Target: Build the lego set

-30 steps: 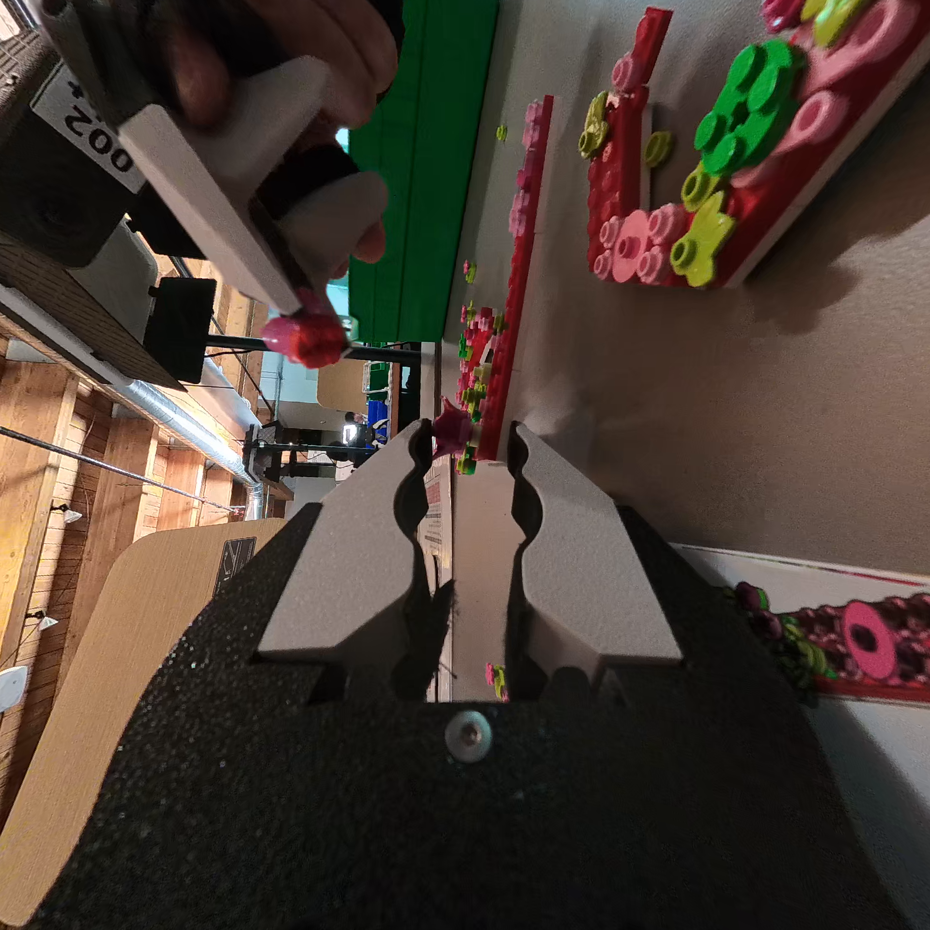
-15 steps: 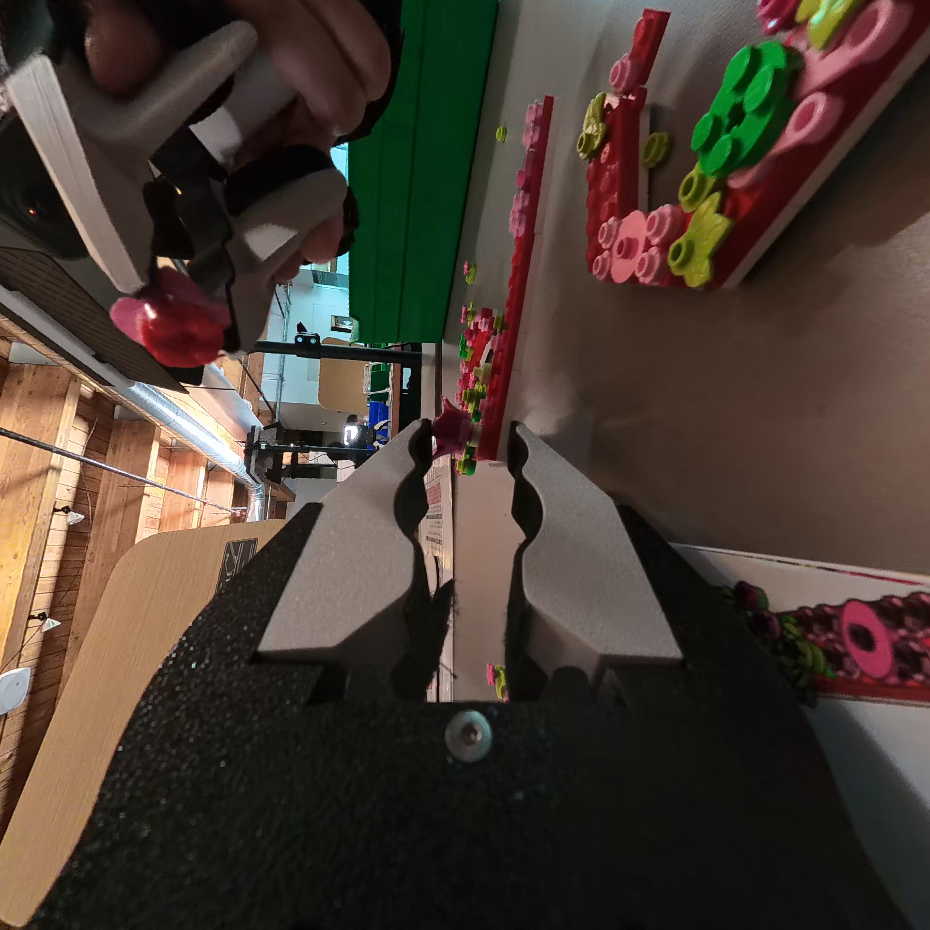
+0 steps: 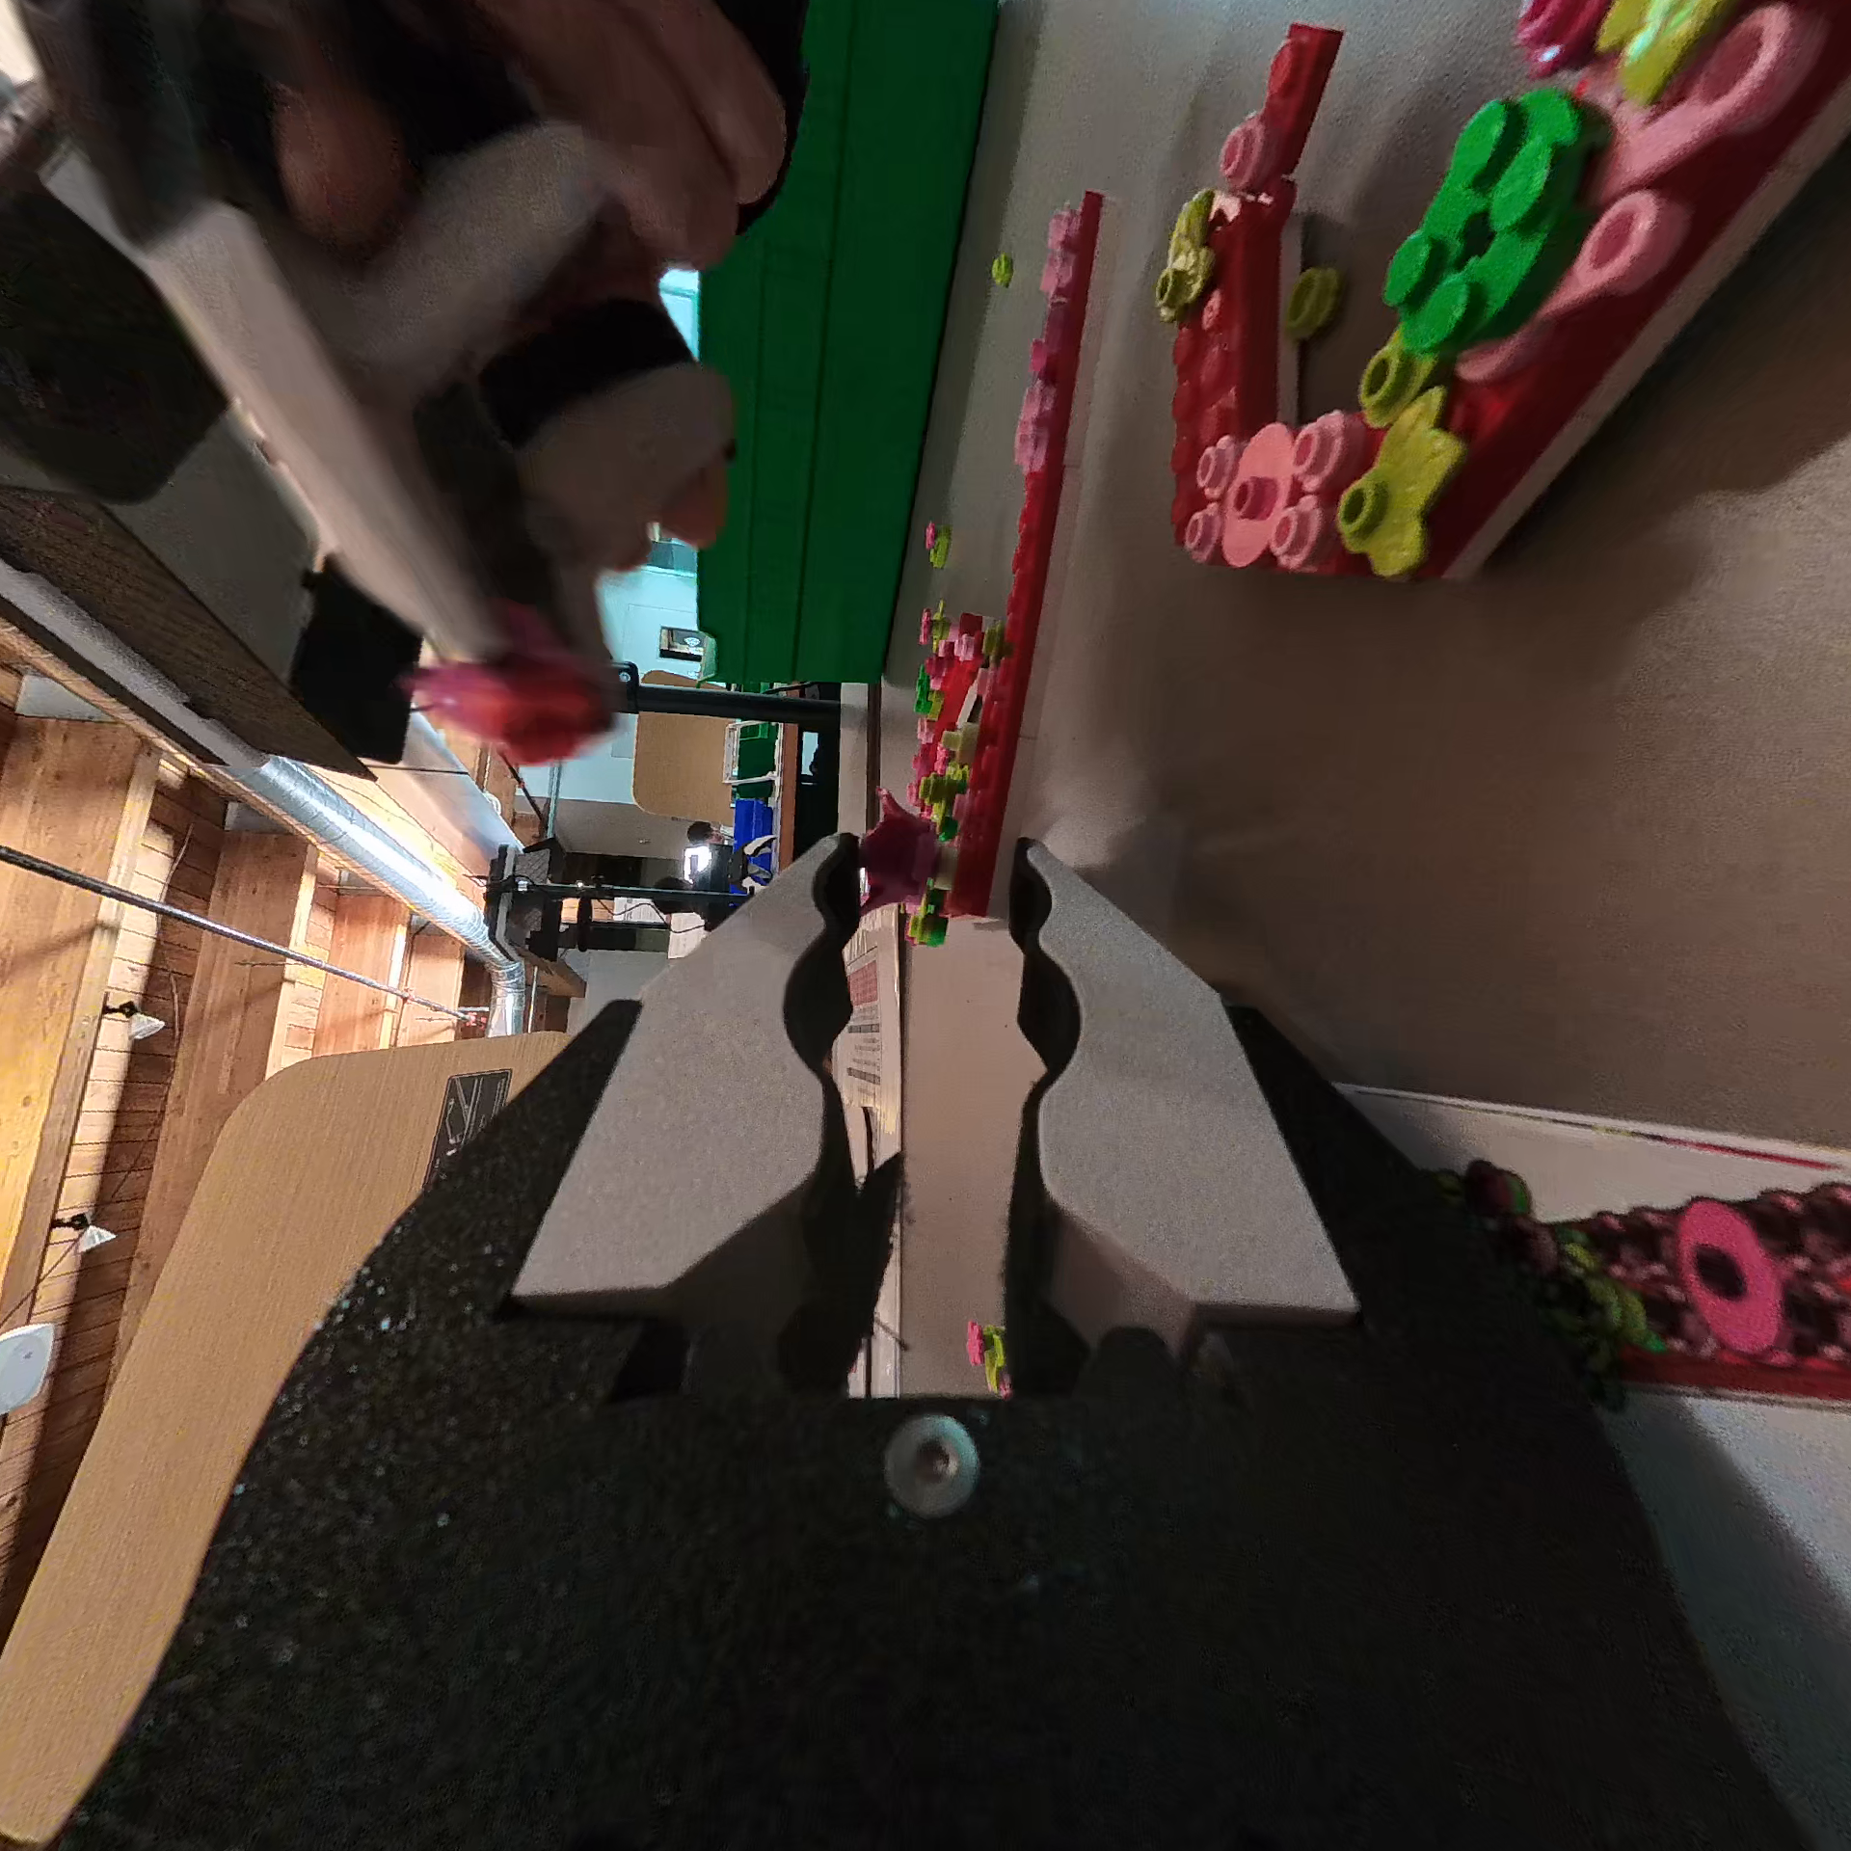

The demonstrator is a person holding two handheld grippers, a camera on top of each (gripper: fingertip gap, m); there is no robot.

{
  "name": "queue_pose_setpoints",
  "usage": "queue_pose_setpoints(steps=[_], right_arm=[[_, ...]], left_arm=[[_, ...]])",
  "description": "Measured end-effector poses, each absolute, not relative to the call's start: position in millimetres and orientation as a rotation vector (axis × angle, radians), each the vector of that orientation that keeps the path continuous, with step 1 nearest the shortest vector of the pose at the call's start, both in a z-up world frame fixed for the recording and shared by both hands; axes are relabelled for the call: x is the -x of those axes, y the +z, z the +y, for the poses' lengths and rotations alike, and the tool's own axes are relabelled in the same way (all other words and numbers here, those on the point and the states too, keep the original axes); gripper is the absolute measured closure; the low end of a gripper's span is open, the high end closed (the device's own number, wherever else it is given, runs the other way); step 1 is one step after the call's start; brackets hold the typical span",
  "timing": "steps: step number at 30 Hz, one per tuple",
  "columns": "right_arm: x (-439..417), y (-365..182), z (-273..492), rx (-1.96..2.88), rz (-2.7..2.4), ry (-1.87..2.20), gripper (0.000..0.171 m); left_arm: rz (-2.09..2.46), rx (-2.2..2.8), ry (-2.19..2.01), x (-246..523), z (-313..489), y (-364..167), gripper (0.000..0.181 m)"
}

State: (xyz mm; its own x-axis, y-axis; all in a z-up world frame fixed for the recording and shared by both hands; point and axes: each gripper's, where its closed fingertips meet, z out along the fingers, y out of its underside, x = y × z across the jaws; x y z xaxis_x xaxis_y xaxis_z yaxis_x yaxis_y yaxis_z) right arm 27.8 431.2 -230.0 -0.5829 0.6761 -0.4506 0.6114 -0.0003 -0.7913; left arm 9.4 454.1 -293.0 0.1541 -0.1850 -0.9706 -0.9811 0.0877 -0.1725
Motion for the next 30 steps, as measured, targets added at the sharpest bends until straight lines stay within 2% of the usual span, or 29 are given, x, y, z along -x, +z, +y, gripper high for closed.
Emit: queue_pose_setpoints(steps=[1, 10, 30], right_arm=[[-27, -242, 436, 1.415, -2.232, 1.524, 0.153], [-27, -292, 455, 1.379, -2.516, 0.727, 0.152], [-28, -293, 457, 1.395, -2.569, 0.670, 0.152]], left_arm=[[1.255, 1.336, 0.917, -9, 454, -293, 0.154], [1.245, 1.344, 0.908, -8, 455, -292, 0.153], [1.252, 1.346, 0.919, -8, 455, -293, 0.154]])
